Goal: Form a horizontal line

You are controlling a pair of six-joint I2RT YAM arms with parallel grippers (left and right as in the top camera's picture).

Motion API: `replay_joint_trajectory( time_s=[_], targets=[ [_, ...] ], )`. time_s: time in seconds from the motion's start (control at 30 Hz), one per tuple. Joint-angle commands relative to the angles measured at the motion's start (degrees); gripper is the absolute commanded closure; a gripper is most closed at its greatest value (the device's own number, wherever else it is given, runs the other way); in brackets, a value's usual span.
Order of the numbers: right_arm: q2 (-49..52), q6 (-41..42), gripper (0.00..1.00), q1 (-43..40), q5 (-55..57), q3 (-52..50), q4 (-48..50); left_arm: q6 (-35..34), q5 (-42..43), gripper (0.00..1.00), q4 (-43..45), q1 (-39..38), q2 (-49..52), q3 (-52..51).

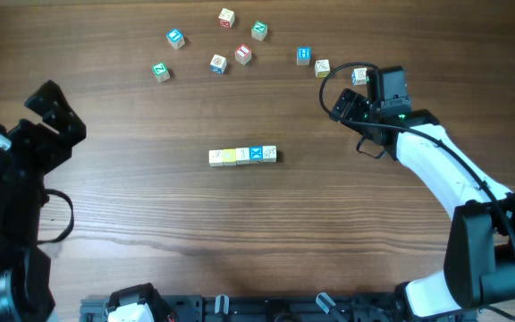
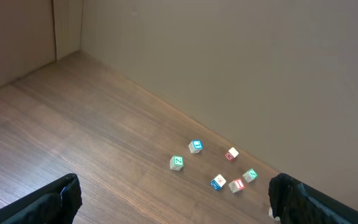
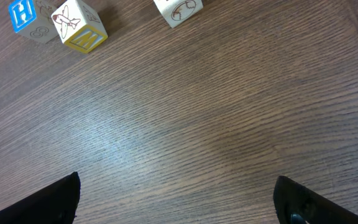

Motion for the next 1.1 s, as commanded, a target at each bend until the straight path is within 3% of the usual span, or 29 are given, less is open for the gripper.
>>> replay_joint_trajectory(
  time_s=[0.0,0.43,0.5,0.57,0.63,0.67,0.8,0.83,0.93,1.07],
  targets=[
    [-0.5,-1.09,0.0,0.07,0.55,-0.13,0.17,0.09,-0.15,0.0,-0.13,0.0,1.29,-0.98],
    [-0.5,-1.09,0.0,0.07,0.55,-0.13,0.17,0.09,-0.15,0.0,-4.07,0.0,1.22,-9.79],
    [-0.5,-1.11,0.0,0.07,0.55,-0.13,0.17,0.09,-0.15,0.0,6.54,0.0,-0.7,-16.68],
    [-0.5,-1.11,0.0,0.07,0.55,-0.13,0.17,0.09,-0.15,0.0,38.01,-0.04,-5.86,-32.89],
    [-0.5,-1.11,0.0,0.07,0.55,-0.13,0.17,0.09,-0.15,0.0,60.35,-0.04,-9.42,-42.64],
    [-0.5,-1.07,0.0,0.07,0.55,-0.13,0.17,0.09,-0.15,0.0,60.63,-0.04,-10.64,-45.13],
    [-0.5,-1.07,0.0,0.07,0.55,-0.13,0.17,0.11,-0.15,0.0,39.65,-0.04,-16.24,-48.65],
    [-0.5,-1.09,0.0,0.07,0.55,-0.13,0.17,0.09,-0.15,0.0,41.53,-0.04,-17.86,-50.4],
    [-0.5,-1.11,0.0,0.07,0.55,-0.13,0.17,0.09,-0.15,0.0,65.94,-0.04,-23.1,-60.08],
    [-0.5,-1.11,0.0,0.07,0.55,-0.13,0.17,0.09,-0.15,0.0,70.01,-0.04,-33.94,-73.24]
  ],
)
